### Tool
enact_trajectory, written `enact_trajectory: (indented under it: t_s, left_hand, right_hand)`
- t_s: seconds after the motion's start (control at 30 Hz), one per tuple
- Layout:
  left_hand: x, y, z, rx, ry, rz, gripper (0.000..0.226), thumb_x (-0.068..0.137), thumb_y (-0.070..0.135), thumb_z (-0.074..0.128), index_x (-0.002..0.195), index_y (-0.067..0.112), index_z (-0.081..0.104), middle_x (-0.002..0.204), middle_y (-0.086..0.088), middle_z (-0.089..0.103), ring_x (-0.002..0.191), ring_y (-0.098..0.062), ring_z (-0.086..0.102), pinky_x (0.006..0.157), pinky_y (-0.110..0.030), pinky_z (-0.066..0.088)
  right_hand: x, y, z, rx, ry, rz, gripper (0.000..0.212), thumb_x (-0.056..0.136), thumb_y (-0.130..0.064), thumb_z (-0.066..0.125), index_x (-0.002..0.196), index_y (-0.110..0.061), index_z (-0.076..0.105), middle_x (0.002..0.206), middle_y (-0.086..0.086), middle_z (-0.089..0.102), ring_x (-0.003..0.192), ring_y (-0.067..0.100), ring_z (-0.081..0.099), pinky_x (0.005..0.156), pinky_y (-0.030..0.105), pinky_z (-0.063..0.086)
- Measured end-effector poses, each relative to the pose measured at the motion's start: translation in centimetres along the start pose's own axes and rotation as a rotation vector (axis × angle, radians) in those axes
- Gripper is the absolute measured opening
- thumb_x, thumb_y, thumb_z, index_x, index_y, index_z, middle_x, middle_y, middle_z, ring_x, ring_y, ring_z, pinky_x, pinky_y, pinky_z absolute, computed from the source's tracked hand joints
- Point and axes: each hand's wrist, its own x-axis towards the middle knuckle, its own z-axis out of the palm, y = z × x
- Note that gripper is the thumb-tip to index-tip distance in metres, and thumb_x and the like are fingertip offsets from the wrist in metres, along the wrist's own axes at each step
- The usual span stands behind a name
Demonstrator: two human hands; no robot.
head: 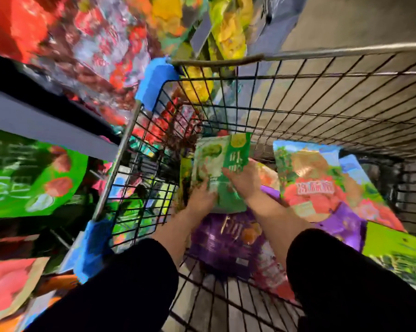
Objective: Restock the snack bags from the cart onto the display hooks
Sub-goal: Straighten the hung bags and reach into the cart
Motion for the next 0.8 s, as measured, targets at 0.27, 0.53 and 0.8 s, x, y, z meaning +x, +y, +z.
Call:
enact_trajectory:
  t_s: [0.27,0.53,0.8]
  left_hand:
    - [-0.9,-1.1,0.7,-0.077,0.044,0.156,0.049,0.102,0.020,0.041,0.149,0.008,0.029,0.150,-0.016,0.037,0.138,-0.029,0.036,0.101,-0.024,0.031]
    - [-0.7,2.0,2.7,-0.263,0.007,0.115,0.044,0.082,0.045,0.069,0.108,0.010,0.062,0.100,-0.008,0.068,0.093,-0.027,0.065,0.080,-0.035,0.052]
    - [-1.3,6.7,5.2,-0.616,-0.116,0.090,0.015,0.079,0.008,0.076,0.083,0.014,0.062,0.051,0.004,0.058,0.041,-0.008,0.051,0.046,-0.024,0.048]
  right_hand:
    - [-2.1,0.0,0.1,0.005,0.155,0.039,0.045,0.083,-0.022,0.068,0.119,-0.004,0.047,0.114,0.017,0.063,0.107,0.034,0.060,0.083,0.038,0.046]
    - [-5.0,4.9,-7.1,0.474,0.266,-0.086,0.044,0.081,0.014,0.059,0.120,-0.007,0.057,0.088,0.012,0.068,0.071,0.024,0.062,0.064,0.033,0.049]
    - [-6.3,11.0,-12.2,0.555,-0.027,-0.047,0.069,0.074,0.001,0.076,0.136,-0.015,0.051,0.118,0.041,0.047,0.123,0.050,0.031,0.095,0.048,0.048]
